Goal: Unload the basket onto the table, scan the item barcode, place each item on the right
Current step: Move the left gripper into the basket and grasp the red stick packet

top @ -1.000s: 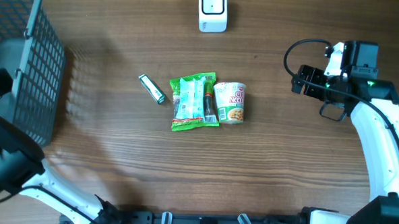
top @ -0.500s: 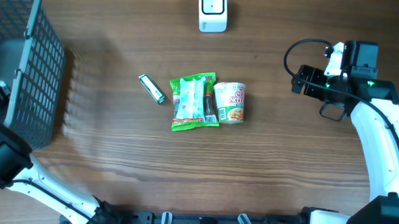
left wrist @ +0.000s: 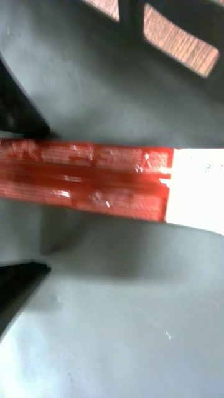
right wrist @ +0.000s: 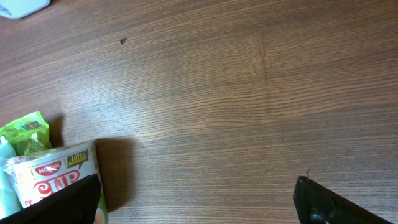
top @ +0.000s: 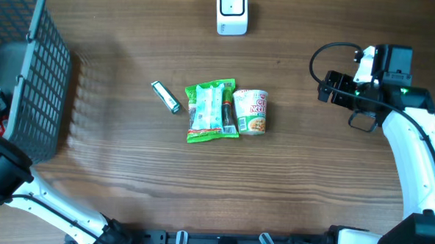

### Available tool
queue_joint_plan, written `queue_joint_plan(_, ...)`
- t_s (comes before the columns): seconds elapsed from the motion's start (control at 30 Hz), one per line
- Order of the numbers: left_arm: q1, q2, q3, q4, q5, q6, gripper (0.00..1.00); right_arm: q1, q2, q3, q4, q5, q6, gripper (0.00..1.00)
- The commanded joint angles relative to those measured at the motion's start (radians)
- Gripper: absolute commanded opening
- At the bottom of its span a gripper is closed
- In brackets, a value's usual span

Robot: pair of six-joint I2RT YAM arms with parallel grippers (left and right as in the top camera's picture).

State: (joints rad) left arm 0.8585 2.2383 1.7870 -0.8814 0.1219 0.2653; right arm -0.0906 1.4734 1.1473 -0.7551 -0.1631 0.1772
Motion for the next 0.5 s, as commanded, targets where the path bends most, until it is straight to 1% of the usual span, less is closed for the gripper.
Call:
queue_joint_plan(0.0,0.001,0.019,-0.018,0.002,0.064,-0.054,0.66,-0.002,0.002,0.010,0.003,0.010,-0.018,1.00)
queue_joint_plan(0.07,0.001,0.021,-0.018,0.009,0.060,-0.087,0.65,-0.002,0.002,0.010,0.003,0.010,-0.018,1.00)
queue_joint_plan(0.13,0.001,0.022,-0.019,0.021,0.060,-0.114,0.62,-0.002,0.002,0.010,0.003,0.010,-0.018,1.00)
queue_joint_plan(0.2,0.001,0.023,-0.021,0.030,0.060,-0.116,0.46,-0.002,0.002,0.010,0.003,0.010,-0.018,1.00)
queue_joint_plan(0.27,0.001,0.026,-0.022,0.030,0.061,-0.117,0.34,-0.002,0.002,0.010,0.003,0.010,-0.018,1.00)
queue_joint_plan(0.33,0.001,0.028,-0.022,0.029,0.061,-0.117,0.18,-0.002,0.002,0.010,0.003,0.010,-0.018,1.00)
queue_joint_plan(0.37,0.001,0.028,-0.022,0.029,0.061,-0.117,0.12,-0.002,0.002,0.010,0.003,0.010,-0.018,1.00)
queue_joint_plan(0.4,0.001,0.028,-0.022,0.029,0.061,-0.117,0.10,-0.002,0.002,0.010,0.003,0.010,-0.018,1.00)
queue_joint_plan(0.47,0.001,0.028,-0.022,0.029,0.061,-0.119,0.09,-0.002,0.002,0.009,0.003,0.010,-0.018,1.00)
